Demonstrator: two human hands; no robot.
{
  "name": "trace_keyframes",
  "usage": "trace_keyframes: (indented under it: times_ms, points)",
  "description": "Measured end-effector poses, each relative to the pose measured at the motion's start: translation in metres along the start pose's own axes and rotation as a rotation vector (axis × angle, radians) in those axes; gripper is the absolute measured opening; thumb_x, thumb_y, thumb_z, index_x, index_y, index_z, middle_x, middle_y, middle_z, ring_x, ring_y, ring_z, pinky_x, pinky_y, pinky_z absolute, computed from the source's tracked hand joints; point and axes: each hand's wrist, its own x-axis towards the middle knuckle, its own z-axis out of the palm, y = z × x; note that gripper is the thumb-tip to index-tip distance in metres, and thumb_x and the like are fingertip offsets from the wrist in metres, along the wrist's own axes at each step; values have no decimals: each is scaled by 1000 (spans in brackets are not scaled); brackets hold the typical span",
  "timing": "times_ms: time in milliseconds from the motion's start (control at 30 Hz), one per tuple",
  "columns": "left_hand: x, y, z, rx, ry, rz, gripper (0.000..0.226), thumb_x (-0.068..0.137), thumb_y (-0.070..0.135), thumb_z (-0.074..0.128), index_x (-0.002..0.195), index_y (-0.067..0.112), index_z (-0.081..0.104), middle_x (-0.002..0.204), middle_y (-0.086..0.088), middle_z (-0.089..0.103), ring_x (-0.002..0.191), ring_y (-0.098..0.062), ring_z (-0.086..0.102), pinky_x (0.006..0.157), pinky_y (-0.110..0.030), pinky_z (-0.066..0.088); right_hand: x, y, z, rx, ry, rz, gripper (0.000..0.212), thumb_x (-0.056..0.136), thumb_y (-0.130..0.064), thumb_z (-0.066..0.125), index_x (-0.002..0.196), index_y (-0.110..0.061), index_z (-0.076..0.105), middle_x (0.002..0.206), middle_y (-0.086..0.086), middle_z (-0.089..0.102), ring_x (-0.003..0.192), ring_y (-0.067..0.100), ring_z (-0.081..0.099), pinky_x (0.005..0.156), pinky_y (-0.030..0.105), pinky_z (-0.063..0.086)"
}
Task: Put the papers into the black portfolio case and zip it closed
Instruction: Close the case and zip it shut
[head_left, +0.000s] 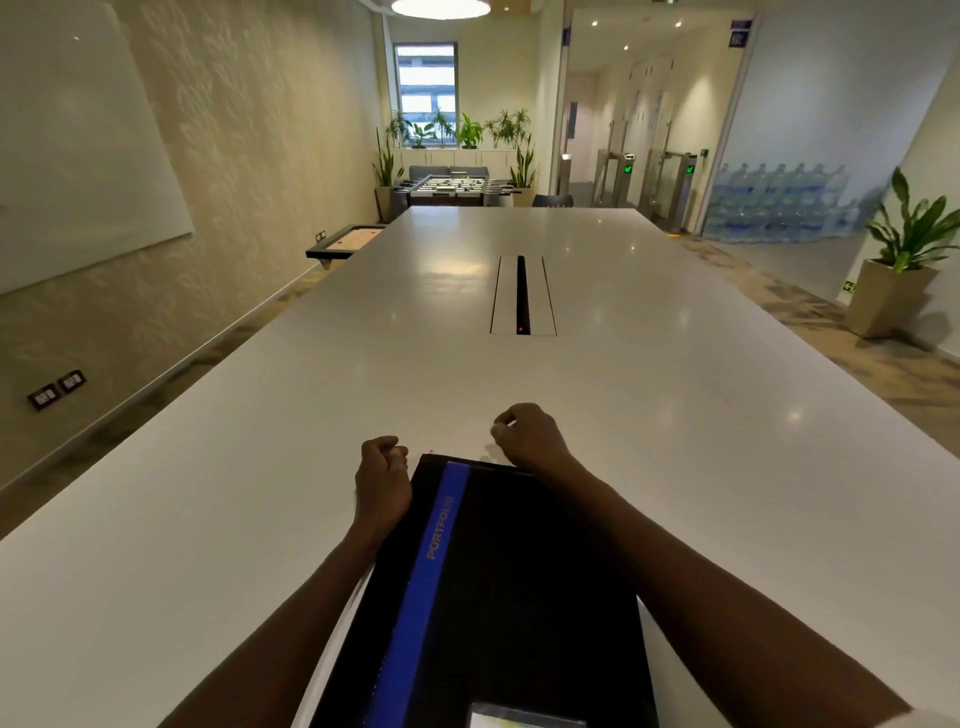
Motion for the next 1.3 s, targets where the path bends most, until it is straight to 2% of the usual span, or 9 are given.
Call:
trace_keyframes:
  times_ms: [200, 467, 567, 767, 833, 967, 1067, 1167, 1300]
  points:
    - [-22, 7, -15, 68, -27, -61, 22, 97, 17, 42, 116, 17, 51, 115, -5, 64, 104, -21, 61, 90, -38, 48, -81, 36, -47, -111, 162, -125, 29, 87, -23, 60, 115, -13, 64, 112, 3, 69, 102, 19, 63, 84, 27, 45]
    - [-72, 12, -40, 162, -30, -73, 23, 95, 19, 50, 118, 17, 53, 108, -2, 62, 90, -16, 57, 70, -26, 38, -191, 71, -44, -201, 116, -78, 47, 87, -27, 66, 130, -15, 54, 124, 10, 58, 113, 23, 56, 87, 24, 42]
    - [-96, 14, -55, 168, -56, -82, 26, 93, 22, 54, 119, 18, 53, 107, 1, 61, 87, -12, 58, 64, -21, 38, -219, 74, -36, -239, 119, -6, 58, 86, -32, 66, 135, -13, 43, 125, 12, 53, 114, 26, 53, 90, 31, 48]
    - [-137, 14, -91, 234, -107, -106, 35, 89, 26, 63, 121, 14, 54, 109, -5, 65, 97, -21, 62, 86, -36, 49, -256, 81, -30, -227, 86, 110, 63, 87, -42, 64, 132, -8, 36, 122, 11, 54, 104, 24, 60, 72, 23, 46]
    - [-148, 17, -100, 300, -98, -127, 41, 88, 29, 65, 123, 12, 53, 106, -3, 64, 95, -20, 60, 85, -35, 47, -265, 84, -29, -194, 68, 125, 62, 88, -43, 63, 129, -7, 36, 117, 9, 59, 92, 19, 63, 65, 20, 45]
    - [-167, 17, -112, 412, -82, -158, 44, 87, 35, 65, 122, 8, 60, 121, -9, 62, 105, -23, 59, 88, -34, 46, -277, 85, -24, -164, 73, 135, 48, 88, -45, 63, 114, -12, 39, 94, -6, 57, 64, 3, 46, 47, 9, 30]
    - [-177, 15, -112, 385, -126, -143, 39, 88, 28, 66, 119, 5, 64, 120, -11, 65, 106, -26, 62, 91, -38, 51, -283, 81, -17, -153, 110, 154, 36, 90, -44, 60, 101, -16, 40, 102, 2, 60, 71, 9, 49, 52, 17, 34]
    - [-182, 14, -112, 338, -124, -139, 38, 86, 19, 69, 120, 3, 64, 118, -15, 67, 105, -29, 64, 95, -41, 51, -292, 74, -5, -135, 169, 161, 37, 93, -42, 54, 112, -13, 42, 110, 10, 55, 91, 23, 59, 68, 25, 41]
    - [-179, 11, -119, 199, -112, -187, 34, 87, 14, 69, 119, 4, 64, 111, -13, 69, 89, -22, 66, 69, -26, 53, -299, 62, 7, -166, 215, 131, 54, 95, -41, 53, 134, -7, 38, 118, 14, 54, 102, 27, 61, 73, 26, 46]
